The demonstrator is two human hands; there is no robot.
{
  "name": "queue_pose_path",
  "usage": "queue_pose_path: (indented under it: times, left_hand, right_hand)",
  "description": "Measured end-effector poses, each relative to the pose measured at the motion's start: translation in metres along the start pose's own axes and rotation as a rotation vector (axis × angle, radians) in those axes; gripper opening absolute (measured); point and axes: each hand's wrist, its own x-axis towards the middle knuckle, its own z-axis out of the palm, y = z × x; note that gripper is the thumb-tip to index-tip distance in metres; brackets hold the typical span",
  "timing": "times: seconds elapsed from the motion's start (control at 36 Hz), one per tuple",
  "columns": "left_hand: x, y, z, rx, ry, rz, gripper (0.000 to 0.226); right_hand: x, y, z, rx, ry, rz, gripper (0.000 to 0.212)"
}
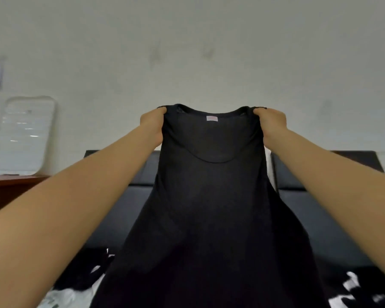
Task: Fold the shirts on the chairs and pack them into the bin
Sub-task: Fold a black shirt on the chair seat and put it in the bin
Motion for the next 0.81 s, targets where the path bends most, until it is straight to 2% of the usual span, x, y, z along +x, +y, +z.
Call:
queue_pose_path:
  times: [0.03,0.08,0.19,0.25,0.33,0.42,0.5,0.61,0.81]
  left_hand:
    - [0.003,-0.018,-0.006,0.019,-0.005,-0.040,0.012]
    - [0.009,-0.056,-0.019,0.068,-0.025,-0.123,0.017]
    - [0.011,-0.139,-0.046,0.198,-0.024,-0.262,0.007]
    - [0.004,-0.176,-0.061,0.310,-0.010,-0.337,0.005]
    - [-0.009,-0.237,-0.087,0.457,-0.007,-0.470,0.020]
    - [-0.026,-0.292,-0.107,0.517,-0.011,-0.624,0.020]
    - [-0.035,-0.342,-0.120,0.466,0.048,-0.735,0.006]
    - [-0.032,-0.382,-0.125,0.364,0.200,-0.680,0.034]
    - [0.002,-0.420,-0.115,0.325,0.236,-0.540,0.041]
  right_hand:
    - [0.000,0.016,-0.004,-0.025,-0.019,0.040,0.009]
    - [0.002,0.052,-0.012,-0.068,-0.044,0.138,0.029]
    - [-0.007,0.127,-0.031,-0.259,-0.050,0.238,0.007]
    - [-0.016,0.165,-0.045,-0.395,-0.063,0.259,0.015]
    - [-0.033,0.224,-0.069,-0.562,-0.123,0.439,0.025]
    - [-0.052,0.281,-0.084,-0.559,-0.155,0.656,0.018]
    - [-0.068,0.330,-0.087,-0.397,-0.089,0.764,0.010]
    - [-0.075,0.371,-0.088,-0.325,-0.036,0.767,0.043]
    - [-0.044,0.422,-0.076,-0.301,0.018,0.696,0.045]
